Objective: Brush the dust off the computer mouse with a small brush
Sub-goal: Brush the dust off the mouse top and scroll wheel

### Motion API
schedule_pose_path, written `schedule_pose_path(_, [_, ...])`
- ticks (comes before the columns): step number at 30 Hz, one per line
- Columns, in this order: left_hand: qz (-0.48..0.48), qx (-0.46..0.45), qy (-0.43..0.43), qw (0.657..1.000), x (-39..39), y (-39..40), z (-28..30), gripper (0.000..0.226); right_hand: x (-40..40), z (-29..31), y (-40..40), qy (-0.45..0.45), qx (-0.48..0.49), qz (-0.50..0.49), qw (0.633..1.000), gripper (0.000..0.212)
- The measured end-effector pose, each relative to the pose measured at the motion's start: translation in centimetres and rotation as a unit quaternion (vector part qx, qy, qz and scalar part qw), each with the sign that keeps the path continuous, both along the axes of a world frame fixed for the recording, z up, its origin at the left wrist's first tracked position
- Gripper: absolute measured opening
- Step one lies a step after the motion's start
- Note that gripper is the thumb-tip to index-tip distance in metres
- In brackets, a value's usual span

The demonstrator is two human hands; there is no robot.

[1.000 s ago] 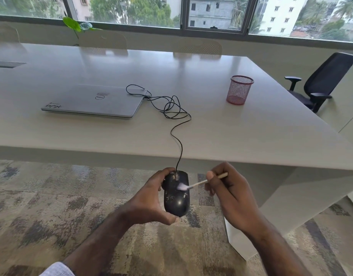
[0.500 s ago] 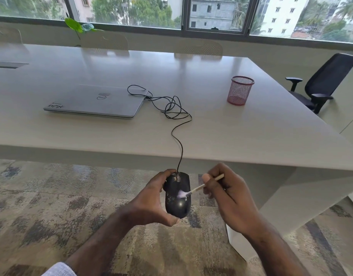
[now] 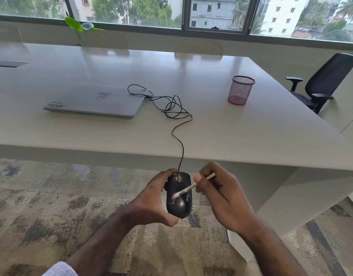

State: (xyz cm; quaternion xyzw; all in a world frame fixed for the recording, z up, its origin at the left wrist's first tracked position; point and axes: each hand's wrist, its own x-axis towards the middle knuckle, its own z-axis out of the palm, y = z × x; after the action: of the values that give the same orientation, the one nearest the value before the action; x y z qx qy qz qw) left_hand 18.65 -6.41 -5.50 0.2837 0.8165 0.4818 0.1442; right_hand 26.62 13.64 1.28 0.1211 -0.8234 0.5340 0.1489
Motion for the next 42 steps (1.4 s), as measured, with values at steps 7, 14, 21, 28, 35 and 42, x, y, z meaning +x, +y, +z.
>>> schedule_pose_path(7, [-0.002,0.004,-0.002,1.000,-0.3,0.2,-0.1,0.099,-0.5,-0.7,-0.5,-0.010,0.083,0.024,0.996,0.015])
schedule_pose_path(14, [0.006,-0.001,-0.002,1.000,-0.4,0.1,-0.1,0.100,-0.4,-0.1,0.3,-0.036,-0.006,0.044,0.998,0.017])
schedule_pose_path(21, [0.000,0.015,-0.027,1.000,-0.6,0.2,0.1,0.095,-0.6,-1.2,0.2,-0.057,0.034,0.077,0.995,0.012])
schedule_pose_path(28, [0.003,-0.007,-0.006,1.000,-0.8,0.1,-0.3,0.105,-0.7,-0.1,1.8,-0.066,-0.056,0.065,0.994,0.015])
schedule_pose_path(35, [-0.003,0.007,-0.008,1.000,-0.8,0.1,-0.2,0.100,-0.9,-0.6,0.9,-0.055,-0.022,0.031,0.998,0.020])
schedule_pose_path(42, [-0.001,-0.006,-0.004,1.000,-0.9,-0.2,-1.0,0.104,-0.8,-0.2,2.1,-0.059,-0.070,0.030,0.995,0.020])
